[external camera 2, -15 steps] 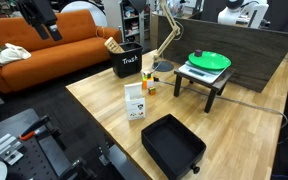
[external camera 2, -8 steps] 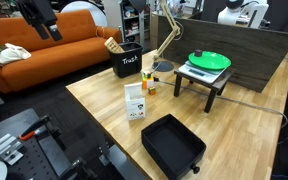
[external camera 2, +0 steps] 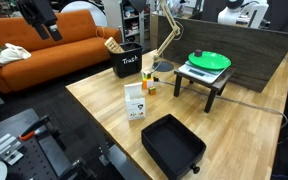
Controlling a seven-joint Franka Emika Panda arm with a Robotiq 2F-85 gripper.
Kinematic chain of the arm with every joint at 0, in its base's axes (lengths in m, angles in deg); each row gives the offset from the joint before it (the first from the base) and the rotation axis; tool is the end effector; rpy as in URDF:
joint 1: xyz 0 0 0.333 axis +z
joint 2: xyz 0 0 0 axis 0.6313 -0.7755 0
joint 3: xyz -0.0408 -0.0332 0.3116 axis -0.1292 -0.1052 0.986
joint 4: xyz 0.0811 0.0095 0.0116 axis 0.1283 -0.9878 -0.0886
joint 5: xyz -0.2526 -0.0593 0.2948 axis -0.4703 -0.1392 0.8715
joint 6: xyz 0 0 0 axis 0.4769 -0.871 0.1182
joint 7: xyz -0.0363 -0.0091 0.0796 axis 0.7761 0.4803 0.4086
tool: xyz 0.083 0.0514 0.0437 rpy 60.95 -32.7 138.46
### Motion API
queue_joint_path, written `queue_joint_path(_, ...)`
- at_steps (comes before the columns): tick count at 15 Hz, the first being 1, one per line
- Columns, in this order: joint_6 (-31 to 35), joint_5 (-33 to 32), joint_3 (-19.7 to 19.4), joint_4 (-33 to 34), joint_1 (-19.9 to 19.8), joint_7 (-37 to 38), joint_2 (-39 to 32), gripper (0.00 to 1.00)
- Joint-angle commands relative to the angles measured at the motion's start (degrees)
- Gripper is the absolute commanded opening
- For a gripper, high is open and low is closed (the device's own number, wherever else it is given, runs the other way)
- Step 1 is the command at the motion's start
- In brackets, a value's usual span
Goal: Pick the Rubik's cube and put it on the plate
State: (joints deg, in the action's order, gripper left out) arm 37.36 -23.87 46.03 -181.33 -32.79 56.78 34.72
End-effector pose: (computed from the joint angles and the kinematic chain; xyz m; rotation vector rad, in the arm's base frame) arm 0.3033 0.1051 0.4195 2.9973 0.1615 0.2092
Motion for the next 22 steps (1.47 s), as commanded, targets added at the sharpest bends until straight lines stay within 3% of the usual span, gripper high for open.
queue_joint_path(1,-0.16,-0.54,-0.61,0.11,0.61,0.42,-0.10,1.00)
queue_joint_path(10,-0.16,-0.54,-0.61,0.11,0.61,0.42,-0.10,1.00)
queue_joint_path(15,3.97,-5.76,0.45,4.42,-2.38,0.71,-6.86,1.00)
queue_joint_path(21,9.39,-8.08,-2.18,12.46,-3.47,-0.54,-20.90,1.00)
queue_joint_path(22,9.07,-7.90,-1.97,9.29,-2.45,0.31,-16.39,1.00)
